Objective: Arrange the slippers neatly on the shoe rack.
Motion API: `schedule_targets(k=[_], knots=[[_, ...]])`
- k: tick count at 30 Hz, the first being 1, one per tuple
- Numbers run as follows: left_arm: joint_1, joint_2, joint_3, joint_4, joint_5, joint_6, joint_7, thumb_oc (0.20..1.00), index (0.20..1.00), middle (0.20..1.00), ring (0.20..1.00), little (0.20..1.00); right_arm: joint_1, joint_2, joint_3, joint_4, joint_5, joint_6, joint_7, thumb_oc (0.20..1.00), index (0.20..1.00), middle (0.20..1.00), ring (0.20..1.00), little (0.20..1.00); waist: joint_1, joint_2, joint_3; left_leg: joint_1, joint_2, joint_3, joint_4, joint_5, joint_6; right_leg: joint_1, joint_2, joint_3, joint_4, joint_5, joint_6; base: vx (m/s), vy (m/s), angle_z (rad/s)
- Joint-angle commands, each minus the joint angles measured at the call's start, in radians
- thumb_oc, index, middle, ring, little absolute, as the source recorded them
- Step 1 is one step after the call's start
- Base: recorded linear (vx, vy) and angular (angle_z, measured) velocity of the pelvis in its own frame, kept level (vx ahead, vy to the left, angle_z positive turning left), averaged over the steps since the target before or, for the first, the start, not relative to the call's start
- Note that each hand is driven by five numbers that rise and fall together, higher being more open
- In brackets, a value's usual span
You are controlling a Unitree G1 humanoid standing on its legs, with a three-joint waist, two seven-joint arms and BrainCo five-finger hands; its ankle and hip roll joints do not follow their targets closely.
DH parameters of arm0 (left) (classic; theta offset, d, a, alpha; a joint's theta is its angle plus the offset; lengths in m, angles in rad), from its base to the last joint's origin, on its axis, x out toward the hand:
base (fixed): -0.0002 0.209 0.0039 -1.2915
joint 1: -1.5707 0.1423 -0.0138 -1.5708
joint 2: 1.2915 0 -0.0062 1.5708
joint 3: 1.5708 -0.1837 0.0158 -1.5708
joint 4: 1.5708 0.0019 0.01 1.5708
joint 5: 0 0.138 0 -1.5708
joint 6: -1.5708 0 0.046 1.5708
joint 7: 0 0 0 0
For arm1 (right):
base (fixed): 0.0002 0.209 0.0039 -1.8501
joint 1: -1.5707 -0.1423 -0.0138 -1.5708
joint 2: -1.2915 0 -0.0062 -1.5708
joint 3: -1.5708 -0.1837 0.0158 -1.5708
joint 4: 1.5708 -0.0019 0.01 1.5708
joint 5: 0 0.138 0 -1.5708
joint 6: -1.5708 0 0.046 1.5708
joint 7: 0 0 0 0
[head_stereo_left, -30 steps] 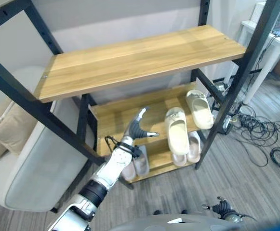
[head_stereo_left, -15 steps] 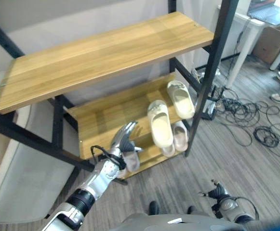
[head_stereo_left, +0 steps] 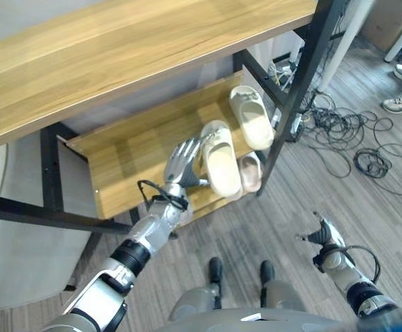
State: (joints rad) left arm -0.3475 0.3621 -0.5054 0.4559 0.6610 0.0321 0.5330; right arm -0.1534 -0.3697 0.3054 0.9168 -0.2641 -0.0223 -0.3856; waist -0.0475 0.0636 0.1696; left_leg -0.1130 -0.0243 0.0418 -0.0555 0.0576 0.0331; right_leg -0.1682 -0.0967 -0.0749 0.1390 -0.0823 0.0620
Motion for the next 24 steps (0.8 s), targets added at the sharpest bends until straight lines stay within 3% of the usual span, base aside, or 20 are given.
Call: schedule_targets(k=[1,11,24], knots=[[-0.006,-0.008,0.043,-0.001,0.054,0.004,0.056,1.000,1.000,1.000,1.000,1.000,0.020,-0.013,0.012,-0.033,-0.026,-0.006,-0.041,1.000,1.000,1.000,1.000,1.000,0.005,-0.007,-0.024,-0.013,-0.024,-0.077,0.033,-0.074,-0.010,-0.022,-0.006,0.041,0.049,0.018,0.070,0.02,0.010,-0.15],[0.081,-0.027,0.089,-0.037,-0.031,-0.021,0.065,1.000,1.000,1.000,1.000,1.000,0.078,0.019,0.001,-0.043,-0.029,-0.007,-0.051,1.000,1.000,1.000,1.000,1.000,0.003,-0.008,-0.037,0.027,-0.018,-0.081,0.001,-0.071,-0.013,0.015,0.005,0.046,0.022,0.011,0.065,0.03,-0.009,-0.02],[0.046,-0.072,0.052,-0.016,-0.065,-0.003,0.084,1.000,1.000,1.000,1.000,1.000,0.072,0.050,0.032,-0.002,0.006,0.000,-0.053,1.000,1.000,1.000,1.000,1.000,-0.003,0.000,-0.051,0.052,-0.018,-0.077,-0.018,-0.070,-0.016,0.037,0.003,0.051,-0.003,0.012,0.065,0.00,0.000,0.00]])
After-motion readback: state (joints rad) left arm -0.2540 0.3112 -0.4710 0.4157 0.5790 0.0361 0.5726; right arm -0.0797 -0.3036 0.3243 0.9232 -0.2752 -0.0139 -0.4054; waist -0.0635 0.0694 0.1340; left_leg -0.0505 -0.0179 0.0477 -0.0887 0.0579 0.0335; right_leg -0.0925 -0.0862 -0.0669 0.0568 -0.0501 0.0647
